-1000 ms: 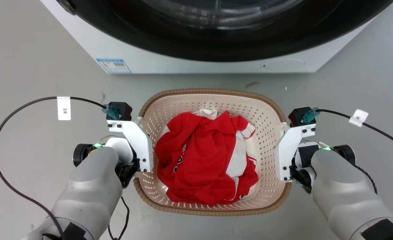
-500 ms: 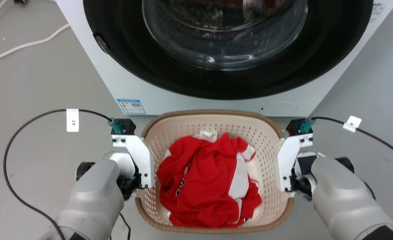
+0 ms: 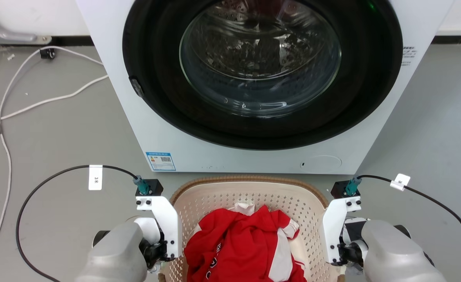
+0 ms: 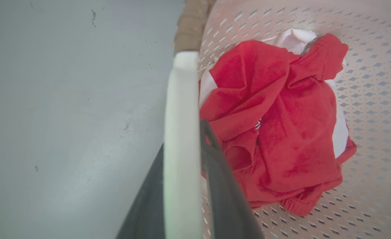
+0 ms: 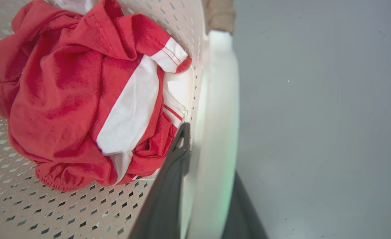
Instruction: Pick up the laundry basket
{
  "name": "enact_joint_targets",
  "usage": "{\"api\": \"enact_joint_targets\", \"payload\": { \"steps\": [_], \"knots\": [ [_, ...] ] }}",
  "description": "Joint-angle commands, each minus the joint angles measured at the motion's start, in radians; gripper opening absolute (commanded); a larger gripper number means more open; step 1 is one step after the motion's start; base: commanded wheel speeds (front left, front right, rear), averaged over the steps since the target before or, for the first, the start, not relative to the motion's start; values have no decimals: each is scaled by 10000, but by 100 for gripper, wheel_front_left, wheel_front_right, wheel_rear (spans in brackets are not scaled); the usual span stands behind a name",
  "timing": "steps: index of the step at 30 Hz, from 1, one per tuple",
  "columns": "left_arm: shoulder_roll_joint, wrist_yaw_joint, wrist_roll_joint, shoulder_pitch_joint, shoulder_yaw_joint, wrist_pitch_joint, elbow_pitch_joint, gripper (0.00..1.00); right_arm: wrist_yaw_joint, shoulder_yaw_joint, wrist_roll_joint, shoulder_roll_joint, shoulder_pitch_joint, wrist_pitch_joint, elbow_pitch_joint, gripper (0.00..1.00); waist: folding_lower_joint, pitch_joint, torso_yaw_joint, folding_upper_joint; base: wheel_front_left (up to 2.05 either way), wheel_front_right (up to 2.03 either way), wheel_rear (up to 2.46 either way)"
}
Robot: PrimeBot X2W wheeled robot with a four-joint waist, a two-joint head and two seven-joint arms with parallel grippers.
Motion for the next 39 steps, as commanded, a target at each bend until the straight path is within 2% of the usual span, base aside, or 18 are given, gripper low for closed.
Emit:
{"api": "enact_joint_targets", "payload": {
  "steps": [1, 13, 39],
  "knots": [
    [-88, -46, -67, 129, -66, 26, -45, 0, 53, 94, 105, 123, 136, 28, -101, 0, 2, -216, -9, 0, 0, 0, 0],
    [-196, -46, -368, 653, -324, -33, -24, 0, 53, 364, 478, 163, 650, 111, -66, 0, 2, -786, 63, 0, 0, 0, 0],
    [-153, -48, -766, 569, -759, -212, 22, 0, 54, 887, 820, 168, 447, 49, 6, 0, 2, -776, 1, 0, 0, 0, 0]
  ]
}}
